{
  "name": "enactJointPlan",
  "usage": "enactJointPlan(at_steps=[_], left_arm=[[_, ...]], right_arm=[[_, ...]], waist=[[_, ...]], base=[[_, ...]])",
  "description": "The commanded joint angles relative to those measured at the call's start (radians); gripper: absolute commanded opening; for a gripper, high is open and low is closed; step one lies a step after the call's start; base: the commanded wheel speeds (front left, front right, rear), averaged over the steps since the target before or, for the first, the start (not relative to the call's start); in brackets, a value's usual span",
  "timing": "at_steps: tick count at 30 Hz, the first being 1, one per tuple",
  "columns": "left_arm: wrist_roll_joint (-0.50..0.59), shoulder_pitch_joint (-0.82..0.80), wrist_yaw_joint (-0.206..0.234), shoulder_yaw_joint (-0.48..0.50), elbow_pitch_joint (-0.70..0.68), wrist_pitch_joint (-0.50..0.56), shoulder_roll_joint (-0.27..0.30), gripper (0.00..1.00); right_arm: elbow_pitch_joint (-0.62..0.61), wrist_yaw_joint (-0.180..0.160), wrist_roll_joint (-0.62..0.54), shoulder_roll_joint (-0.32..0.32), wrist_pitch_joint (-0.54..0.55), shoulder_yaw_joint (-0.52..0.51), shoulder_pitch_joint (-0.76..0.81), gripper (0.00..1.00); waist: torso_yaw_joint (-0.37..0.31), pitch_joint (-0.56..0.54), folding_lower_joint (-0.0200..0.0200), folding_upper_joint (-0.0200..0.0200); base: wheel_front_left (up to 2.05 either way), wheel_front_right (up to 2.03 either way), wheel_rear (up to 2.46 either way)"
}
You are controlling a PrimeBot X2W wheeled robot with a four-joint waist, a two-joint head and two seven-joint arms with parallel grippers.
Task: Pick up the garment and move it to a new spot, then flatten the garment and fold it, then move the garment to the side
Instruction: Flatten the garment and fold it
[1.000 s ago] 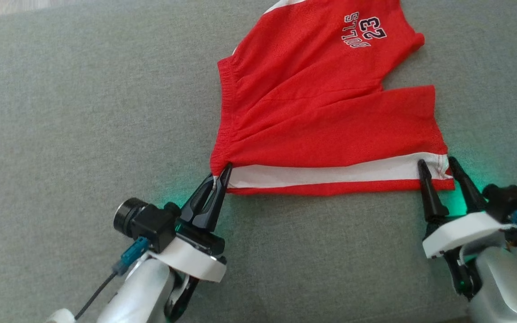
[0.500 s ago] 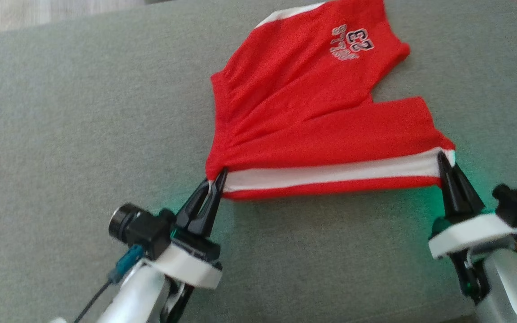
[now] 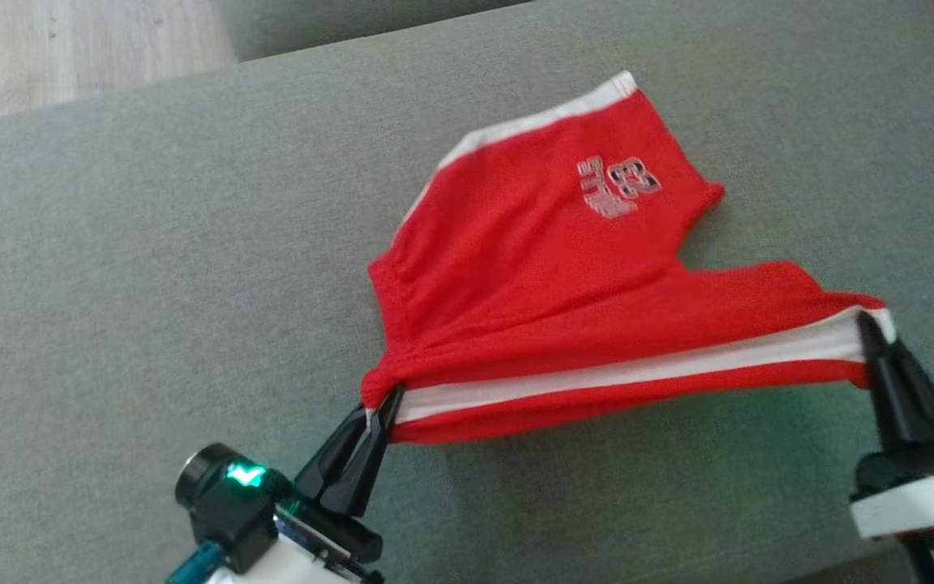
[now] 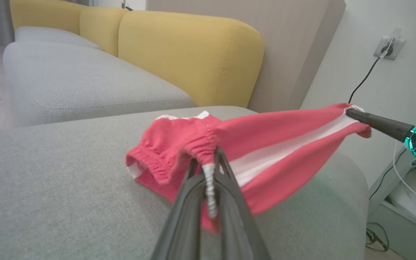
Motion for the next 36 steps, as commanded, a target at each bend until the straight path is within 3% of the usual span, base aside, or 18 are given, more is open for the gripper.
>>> enactJointPlan(at_steps=[1,6,11,17,26,33,34,35,36], left_arm=[[-0.012,-0.013,0.009,0.043,-0.046,0.001,0.019,0.00],[-0.037,-0.033,0.009,0.039,-0.106,0.046,0.021,0.00],[-0.080,-0.133,0.005,-0.005,-0.067,0.089,-0.028,0.00],[-0.136,-0.292,0.002,-0.048,0.035,0.102,-0.079,0.00],[-0.217,-0.557,0.001,-0.073,0.201,0.109,-0.133,0.00],[-0.192,-0.677,0.002,-0.076,0.316,0.055,-0.124,0.00],[-0.189,-0.683,0.002,-0.075,0.329,0.047,-0.125,0.00],[-0.189,-0.686,0.003,-0.074,0.342,0.040,-0.127,0.00],[-0.189,-0.687,0.002,-0.077,0.354,0.033,-0.130,0.03]], right_arm=[[-0.055,-0.001,0.009,-0.039,0.011,-0.014,-0.008,0.00],[-0.185,-0.001,0.004,-0.037,0.107,-0.064,0.014,0.00],[-0.151,-0.001,0.024,-0.028,0.162,-0.044,-0.092,0.00],[0.017,-0.001,0.065,-0.083,0.214,-0.006,-0.316,0.00],[0.291,-0.001,0.094,-0.163,0.226,0.142,-0.647,0.00],[0.483,-0.001,0.073,-0.150,0.159,0.248,-0.834,0.00],[0.508,-0.001,0.076,-0.146,0.150,0.263,-0.850,0.02],[0.533,-0.001,0.083,-0.142,0.144,0.278,-0.864,0.13],[0.558,-0.001,0.092,-0.139,0.137,0.293,-0.876,0.58]], waist=[[0.003,0.000,0.0001,-0.0001],[0.029,0.018,0.0001,-0.0001],[0.068,0.071,0.0001,-0.0001],[0.112,0.147,0.0001,-0.0001],[0.153,0.249,0.0001,-0.0001],[0.150,0.291,0.0001,-0.0001],[0.150,0.295,0.0001,-0.0001],[0.149,0.296,0.0001,-0.0001],[0.150,0.298,0.0001,-0.0001]], base=[[0.00,0.00,0.00],[0.00,0.00,0.00],[0.00,0.00,0.00],[0.00,0.00,0.00],[0.00,0.00,0.00],[0.00,0.00,0.00],[0.00,0.00,0.00],[0.00,0.00,0.00],[0.00,0.00,0.00]])
